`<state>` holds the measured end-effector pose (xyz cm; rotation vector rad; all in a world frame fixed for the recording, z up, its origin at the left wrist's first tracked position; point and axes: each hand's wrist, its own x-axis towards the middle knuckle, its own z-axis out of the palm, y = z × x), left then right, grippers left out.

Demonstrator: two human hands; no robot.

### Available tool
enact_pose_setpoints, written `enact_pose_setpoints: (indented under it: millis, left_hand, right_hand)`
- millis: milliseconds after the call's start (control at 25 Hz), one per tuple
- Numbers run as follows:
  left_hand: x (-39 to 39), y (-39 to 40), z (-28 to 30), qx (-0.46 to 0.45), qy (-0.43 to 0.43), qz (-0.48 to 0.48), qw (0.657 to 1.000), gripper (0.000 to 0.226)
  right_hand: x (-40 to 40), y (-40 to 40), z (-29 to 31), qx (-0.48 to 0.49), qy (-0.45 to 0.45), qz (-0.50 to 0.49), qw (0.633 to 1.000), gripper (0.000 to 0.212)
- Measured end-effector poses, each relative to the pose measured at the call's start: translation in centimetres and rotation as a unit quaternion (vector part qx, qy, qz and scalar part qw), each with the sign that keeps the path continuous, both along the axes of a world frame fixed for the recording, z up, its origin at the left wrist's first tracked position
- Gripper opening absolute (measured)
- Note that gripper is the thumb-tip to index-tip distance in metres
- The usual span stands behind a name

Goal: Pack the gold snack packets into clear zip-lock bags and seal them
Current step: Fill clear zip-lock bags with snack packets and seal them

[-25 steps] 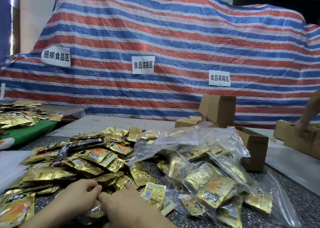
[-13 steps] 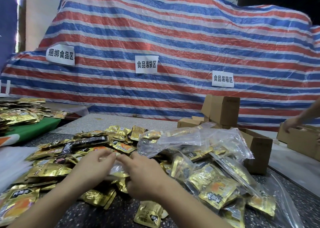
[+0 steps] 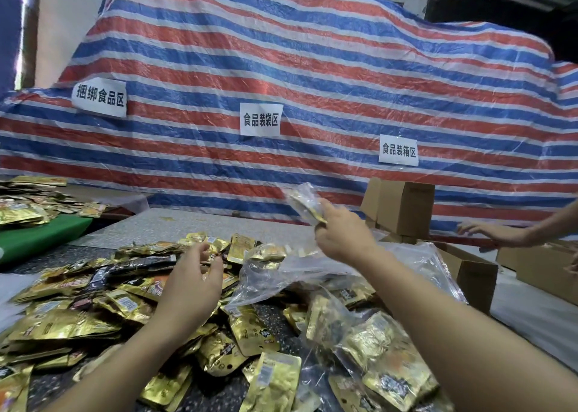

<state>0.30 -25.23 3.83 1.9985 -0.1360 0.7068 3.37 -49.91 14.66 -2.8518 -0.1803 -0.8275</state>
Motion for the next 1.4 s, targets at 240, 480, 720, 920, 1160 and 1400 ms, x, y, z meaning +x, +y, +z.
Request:
enact_pose_setpoints:
  millis: [240,480,720,920,1160,1400]
  left_hand:
    - [1.2,0.9,-4.3,0.119,0.050,0.028,0.991,0.041]
    - [1.8,1.1,-5.2,0.227,0.033,0.014,0.973,0.034]
    - [1.9,1.4,-5.1,0.151,0.022,0.009,0.988,0.023]
    - [1.9,1.5,-5.0,0.123,0.017,0.019,0.992,0.014]
    - [2.5,2.3,-5.2,0.102,0.018,0.035,0.994,0.020]
    - [2.6,2.1,-5.2,0.111,0.004,0.052,0.992,0.022]
  right_hand:
    - [5.1,-7.0,1.5,0.007,0.003,-0.129,0.992,0.057]
    - [8.5,-9.0,-3.3,-0.035,0.135,-0.229,0.963,0.092]
    - [9.0,-8.0,-5.8,0.016,0.143,-0.172,0.975,0.082]
    - [8.8,-8.4,-5.5,-0.019,0.109,-0.247,0.963,0.070]
    - [8.4,-8.2,-4.9,-0.004,0.085,-0.241,0.967,0.070]
    - [7.6,-7.2,-3.5,-0.043,0.004,-0.252,0.967,0.072]
